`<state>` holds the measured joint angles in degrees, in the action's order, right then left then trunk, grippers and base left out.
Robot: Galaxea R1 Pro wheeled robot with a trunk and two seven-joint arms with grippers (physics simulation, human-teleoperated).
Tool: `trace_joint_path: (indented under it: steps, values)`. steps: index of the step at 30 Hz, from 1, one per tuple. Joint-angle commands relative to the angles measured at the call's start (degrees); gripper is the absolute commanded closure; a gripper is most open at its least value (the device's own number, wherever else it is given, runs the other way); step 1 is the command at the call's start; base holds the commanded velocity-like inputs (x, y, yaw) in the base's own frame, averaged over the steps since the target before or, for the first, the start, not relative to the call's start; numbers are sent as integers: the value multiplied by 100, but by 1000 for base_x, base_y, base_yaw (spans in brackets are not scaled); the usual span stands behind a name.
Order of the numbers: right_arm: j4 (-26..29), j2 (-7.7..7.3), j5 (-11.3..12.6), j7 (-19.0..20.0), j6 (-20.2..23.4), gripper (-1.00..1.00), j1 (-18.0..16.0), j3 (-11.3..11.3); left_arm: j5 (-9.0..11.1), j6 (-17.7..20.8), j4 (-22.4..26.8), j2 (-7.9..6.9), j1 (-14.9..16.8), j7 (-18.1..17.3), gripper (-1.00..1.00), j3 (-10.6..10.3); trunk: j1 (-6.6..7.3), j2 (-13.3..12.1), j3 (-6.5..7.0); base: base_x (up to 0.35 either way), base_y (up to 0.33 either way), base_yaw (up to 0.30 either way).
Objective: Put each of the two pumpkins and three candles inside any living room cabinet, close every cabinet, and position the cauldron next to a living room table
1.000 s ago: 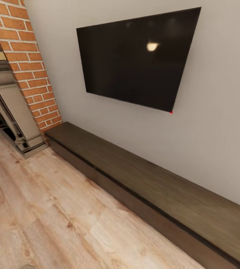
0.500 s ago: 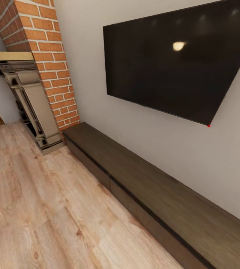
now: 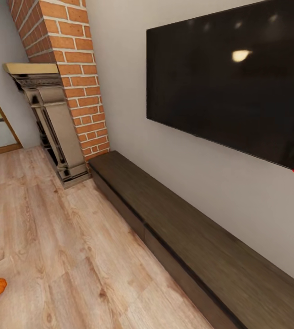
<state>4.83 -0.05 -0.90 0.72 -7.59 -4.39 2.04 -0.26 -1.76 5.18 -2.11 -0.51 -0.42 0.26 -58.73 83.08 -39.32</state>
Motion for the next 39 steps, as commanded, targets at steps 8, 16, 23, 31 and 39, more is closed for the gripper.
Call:
trace_joint_path:
  steps: [8, 16, 23, 31, 39]
  values:
    - [8, 12, 24, -46, -4, -100, 0, 249, 9, 0, -5, 0, 3, 7, -100, 9, 0, 0, 0, 3, 0, 14]
    - [9, 30, 11, -54, -14, -100, 0, 270, 9, 0, 0, 0, 4, 7, -100, 9, 0, 0, 0, 0, 0, 253]
    - [9, 31, 11, -54, -15, -100, 0, 270, 9, 0, 0, 0, 2, 8, -100, 10, 0, 0, 0, 0, 0, 287]
    - [9, 31, -1, -54, -15, -100, 0, 277, 9, 0, 0, 0, 3, 7, -100, 9, 0, 0, 0, 13, -36, 288]
    - [8, 37, -14, -54, -15, -100, 0, 282, -1, 0, 0, 0, 4, 7, -100, -14, 0, 0, 0, 191, -72, 288]
